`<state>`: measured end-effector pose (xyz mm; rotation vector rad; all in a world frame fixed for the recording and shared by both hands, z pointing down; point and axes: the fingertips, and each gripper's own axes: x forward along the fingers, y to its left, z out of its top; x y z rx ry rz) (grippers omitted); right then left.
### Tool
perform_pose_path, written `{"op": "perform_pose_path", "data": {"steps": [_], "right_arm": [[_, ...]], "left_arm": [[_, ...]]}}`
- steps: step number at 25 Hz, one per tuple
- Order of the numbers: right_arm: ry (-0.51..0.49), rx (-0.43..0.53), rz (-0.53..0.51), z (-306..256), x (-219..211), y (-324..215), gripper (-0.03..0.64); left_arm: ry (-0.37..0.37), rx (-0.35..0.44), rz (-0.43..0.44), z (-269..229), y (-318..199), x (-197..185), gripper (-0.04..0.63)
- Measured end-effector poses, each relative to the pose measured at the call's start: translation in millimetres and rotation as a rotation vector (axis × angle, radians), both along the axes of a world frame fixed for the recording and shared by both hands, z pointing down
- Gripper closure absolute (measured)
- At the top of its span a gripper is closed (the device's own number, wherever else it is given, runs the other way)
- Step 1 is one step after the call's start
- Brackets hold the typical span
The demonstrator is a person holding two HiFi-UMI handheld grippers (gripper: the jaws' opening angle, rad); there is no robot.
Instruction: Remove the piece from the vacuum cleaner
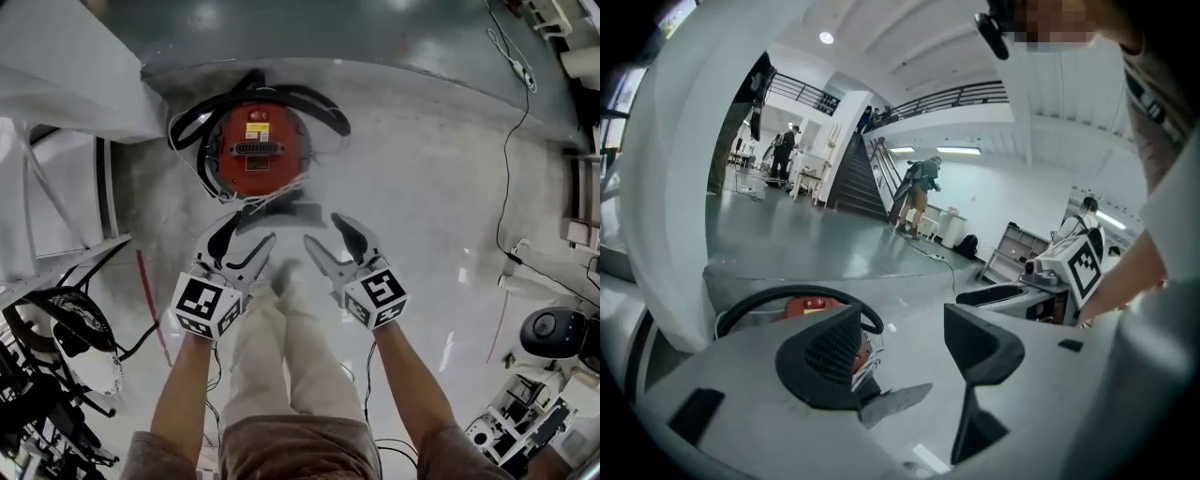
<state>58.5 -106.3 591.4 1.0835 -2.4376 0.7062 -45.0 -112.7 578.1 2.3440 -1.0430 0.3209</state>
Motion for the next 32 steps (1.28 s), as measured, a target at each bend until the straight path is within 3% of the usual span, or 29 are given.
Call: {"op": "perform_pose_path", "data": {"steps": [7, 25, 29, 32], "right_arm": [[0.085, -0.030, -0.070, 88.6, -1.9, 5.6, 0.387], [0.352, -0.165, -0.430, 243.7, -9.6, 19.0, 0.383], [0.394, -0.192, -0.511, 261.0, -10.7, 23.0, 0.385], [0.373, -0.221, -0.560, 268.4, -12.8, 28.1, 0.384]], "left_arm": [[0.005, -0.077, 0.056, 86.1, 9.5, 12.8, 0.341], [-0.267, -0.208, 0.370, 251.5, 32.3, 44.1, 0.341], [-0.299, -0.219, 0.392, 264.8, 29.8, 46.3, 0.344], [-0.309, -0.231, 0.409, 271.6, 30.1, 46.9, 0.385]]}}
